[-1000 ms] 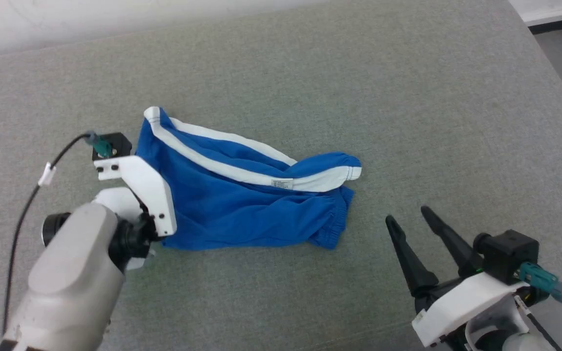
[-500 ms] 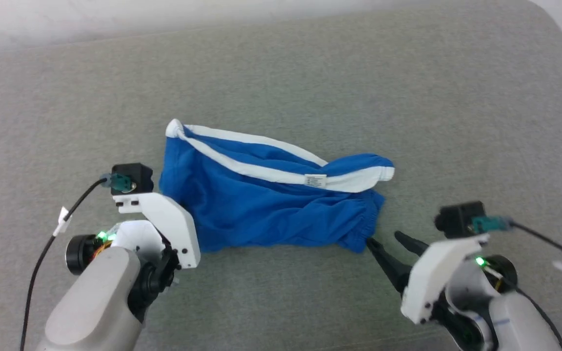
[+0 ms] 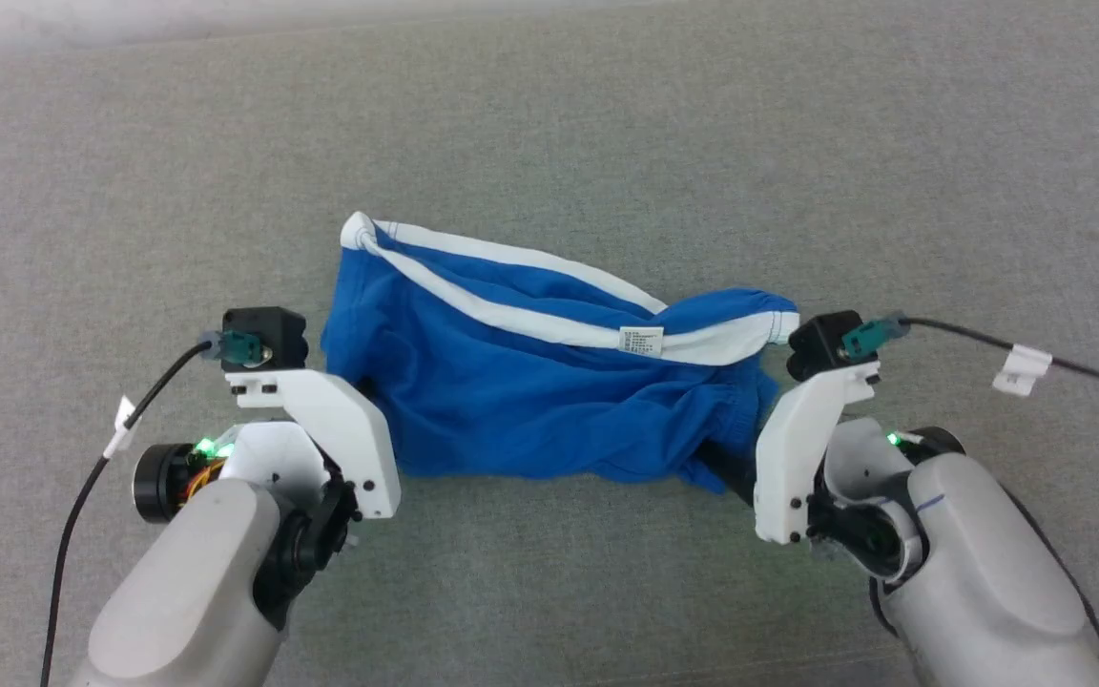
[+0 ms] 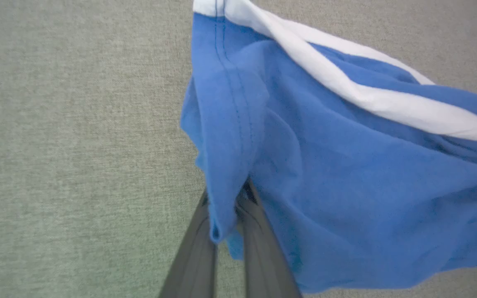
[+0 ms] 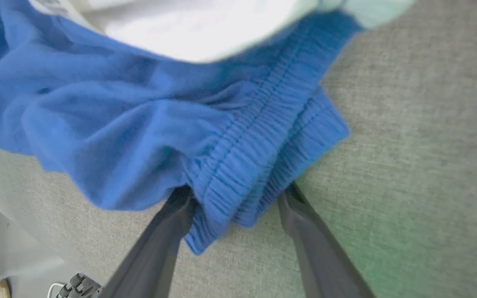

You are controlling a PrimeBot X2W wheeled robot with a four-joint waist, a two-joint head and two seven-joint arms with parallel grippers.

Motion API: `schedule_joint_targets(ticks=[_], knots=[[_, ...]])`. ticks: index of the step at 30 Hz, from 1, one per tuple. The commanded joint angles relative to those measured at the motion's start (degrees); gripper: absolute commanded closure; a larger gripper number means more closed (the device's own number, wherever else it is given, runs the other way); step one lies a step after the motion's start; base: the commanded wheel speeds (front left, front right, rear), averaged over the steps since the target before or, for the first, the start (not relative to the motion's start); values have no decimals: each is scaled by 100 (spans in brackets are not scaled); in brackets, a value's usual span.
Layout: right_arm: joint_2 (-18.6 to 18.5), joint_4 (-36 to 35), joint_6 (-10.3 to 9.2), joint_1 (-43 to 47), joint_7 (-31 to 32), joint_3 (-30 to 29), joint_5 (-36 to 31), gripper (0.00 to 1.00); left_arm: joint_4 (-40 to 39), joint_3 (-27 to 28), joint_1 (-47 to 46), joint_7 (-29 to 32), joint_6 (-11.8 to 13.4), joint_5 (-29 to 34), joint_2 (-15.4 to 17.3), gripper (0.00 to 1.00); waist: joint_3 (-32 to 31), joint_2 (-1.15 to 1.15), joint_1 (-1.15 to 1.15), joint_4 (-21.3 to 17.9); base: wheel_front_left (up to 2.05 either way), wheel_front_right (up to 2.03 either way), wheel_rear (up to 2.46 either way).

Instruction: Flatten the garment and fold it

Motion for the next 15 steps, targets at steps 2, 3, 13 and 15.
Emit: schedule_joint_targets(ticks=[2, 3, 13, 15], knots=[[86, 370, -4, 120, 272, 308, 278, 100, -4, -11, 14, -67, -1, 35, 3, 100, 6, 0, 1, 27, 0, 0, 0], [63, 391, -4, 98, 294, 369, 335, 100, 5, -14, 30, -79, -7, 29, 2, 100, -7, 0, 1, 30, 0, 0, 0], [-461, -100, -4, 59, 144, 757, 921, 100, -212, 69, 423, -471, 88, 10, 5, 100, -445, 0, 1, 155, 0, 0, 0], [-643, -245, -4, 125, 225, 789, 1039, 100, -362, 89, 677, -546, 166, -16, 18, 100, -571, 0, 1, 191, 0, 0, 0]])
